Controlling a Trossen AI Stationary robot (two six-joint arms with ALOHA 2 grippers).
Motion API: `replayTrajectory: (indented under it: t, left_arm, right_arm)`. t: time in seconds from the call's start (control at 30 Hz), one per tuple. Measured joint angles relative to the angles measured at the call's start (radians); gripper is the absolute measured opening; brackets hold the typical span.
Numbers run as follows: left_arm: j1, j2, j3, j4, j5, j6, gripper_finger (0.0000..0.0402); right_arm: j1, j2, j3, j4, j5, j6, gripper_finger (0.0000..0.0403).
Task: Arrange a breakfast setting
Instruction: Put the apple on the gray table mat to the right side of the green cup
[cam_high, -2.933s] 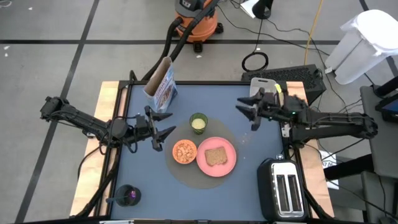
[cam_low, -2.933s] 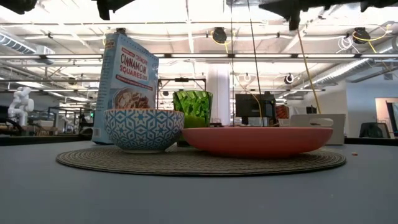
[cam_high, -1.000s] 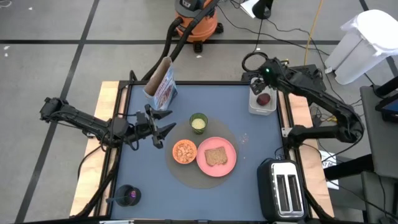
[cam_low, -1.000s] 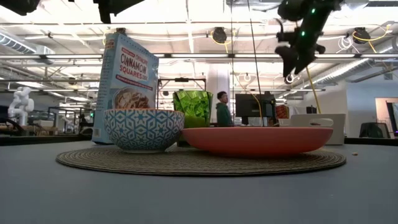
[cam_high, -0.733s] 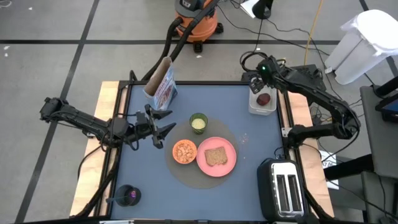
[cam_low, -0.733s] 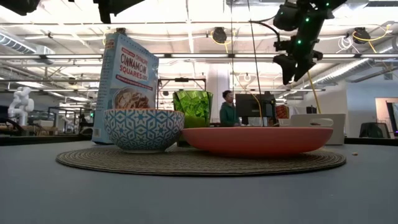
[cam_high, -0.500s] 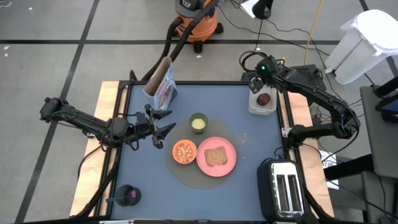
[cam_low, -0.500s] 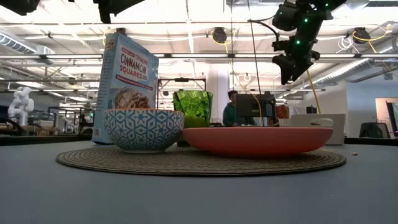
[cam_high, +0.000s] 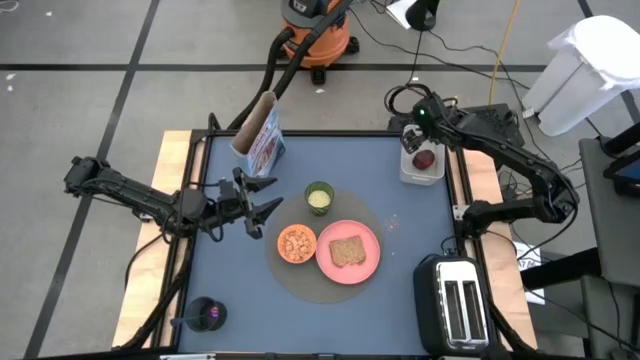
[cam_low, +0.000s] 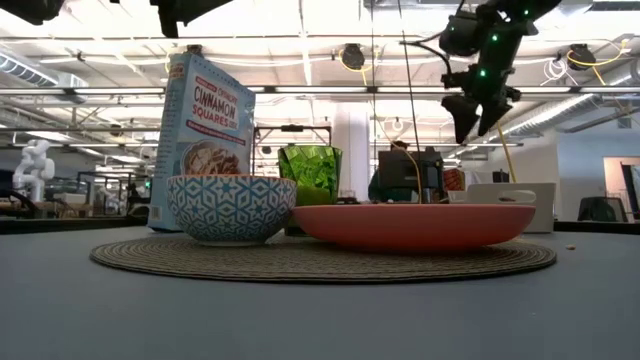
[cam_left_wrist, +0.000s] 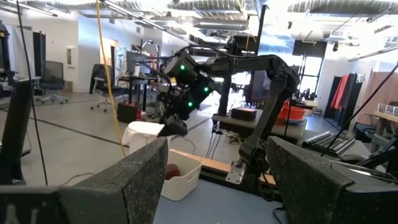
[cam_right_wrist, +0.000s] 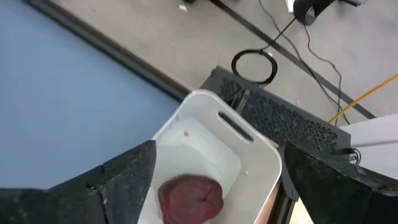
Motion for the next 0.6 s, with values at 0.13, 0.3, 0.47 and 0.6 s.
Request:
replayTrajectory:
  t: [0.13,0.3,0.47,0.6]
  left_arm:
    - [0.0,0.0,0.0,0.0,0.0,0.0,0.0278]
    - [0.0,0.0,0.0,0.0,0.0,0.0,0.0278]
    - [0.0,0.0,0.0,0.0,0.0,0.0,0.0278]
    - [0.0,0.0,0.0,0.0,0.0,0.0,0.0278]
  right_arm:
    - [0.0,-0.001,-0.048,0.0,0.0,-0.037,0.0349]
    - [0.002,-0.012,-0.102,-0.001,-0.003,-0.074,0.035]
    - [0.002,-0.025,-0.138,-0.015,-0.003,-0.074,0.035]
    - [0.002,-0.024,-0.145,-0.087,-0.003,-0.032,0.035]
